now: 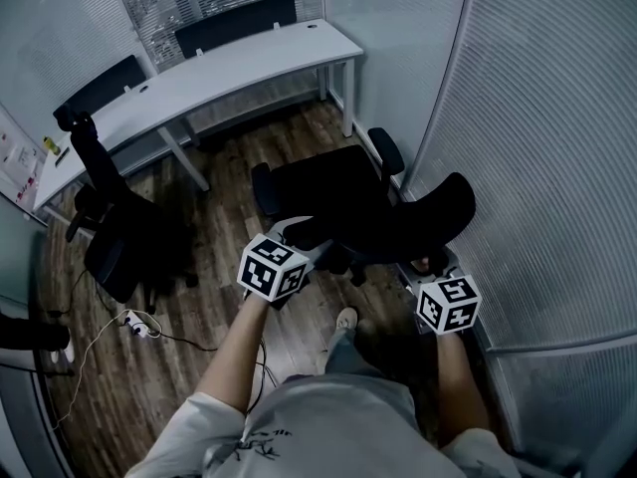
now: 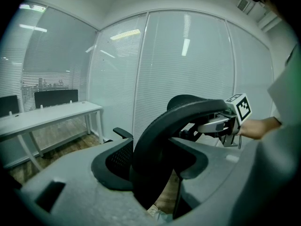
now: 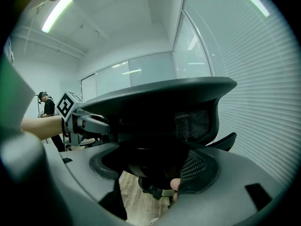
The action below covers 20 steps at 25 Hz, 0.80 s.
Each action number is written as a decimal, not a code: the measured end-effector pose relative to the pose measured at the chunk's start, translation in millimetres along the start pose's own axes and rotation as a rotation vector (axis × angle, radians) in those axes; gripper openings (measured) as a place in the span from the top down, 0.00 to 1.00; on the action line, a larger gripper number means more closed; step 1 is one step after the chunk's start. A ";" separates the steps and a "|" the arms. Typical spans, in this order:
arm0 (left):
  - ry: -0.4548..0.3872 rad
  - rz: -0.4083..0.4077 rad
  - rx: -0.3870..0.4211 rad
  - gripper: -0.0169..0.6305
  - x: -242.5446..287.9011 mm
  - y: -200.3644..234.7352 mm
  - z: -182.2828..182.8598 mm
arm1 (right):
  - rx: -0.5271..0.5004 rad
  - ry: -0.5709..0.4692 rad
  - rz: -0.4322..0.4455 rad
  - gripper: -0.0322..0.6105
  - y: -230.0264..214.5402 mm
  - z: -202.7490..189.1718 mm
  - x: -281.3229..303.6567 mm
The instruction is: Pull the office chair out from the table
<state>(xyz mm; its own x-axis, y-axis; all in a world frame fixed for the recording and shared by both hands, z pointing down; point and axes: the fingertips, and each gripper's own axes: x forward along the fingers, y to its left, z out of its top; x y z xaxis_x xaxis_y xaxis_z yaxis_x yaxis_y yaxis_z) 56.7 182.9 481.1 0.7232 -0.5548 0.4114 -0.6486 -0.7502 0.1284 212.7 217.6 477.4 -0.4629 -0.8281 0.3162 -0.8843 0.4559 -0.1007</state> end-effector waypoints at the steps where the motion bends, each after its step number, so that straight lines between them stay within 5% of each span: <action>1: -0.002 0.000 0.003 0.61 -1.1 -1.8 -1.6 | 0.000 -0.001 -0.001 0.51 1.2 -1.8 -2.0; 20: -0.042 0.019 0.033 0.61 -18.5 -2.0 4.1 | 0.017 -0.035 -0.039 0.51 18.1 6.8 -11.8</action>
<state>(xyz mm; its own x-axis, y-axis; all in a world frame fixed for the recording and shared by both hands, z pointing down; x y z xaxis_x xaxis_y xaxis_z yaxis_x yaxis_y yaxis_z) 45.5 193.1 469.6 0.7203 -0.5833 0.3754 -0.6548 -0.7503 0.0907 201.7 233.4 465.5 -0.4299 -0.8562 0.2865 -0.9024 0.4181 -0.1047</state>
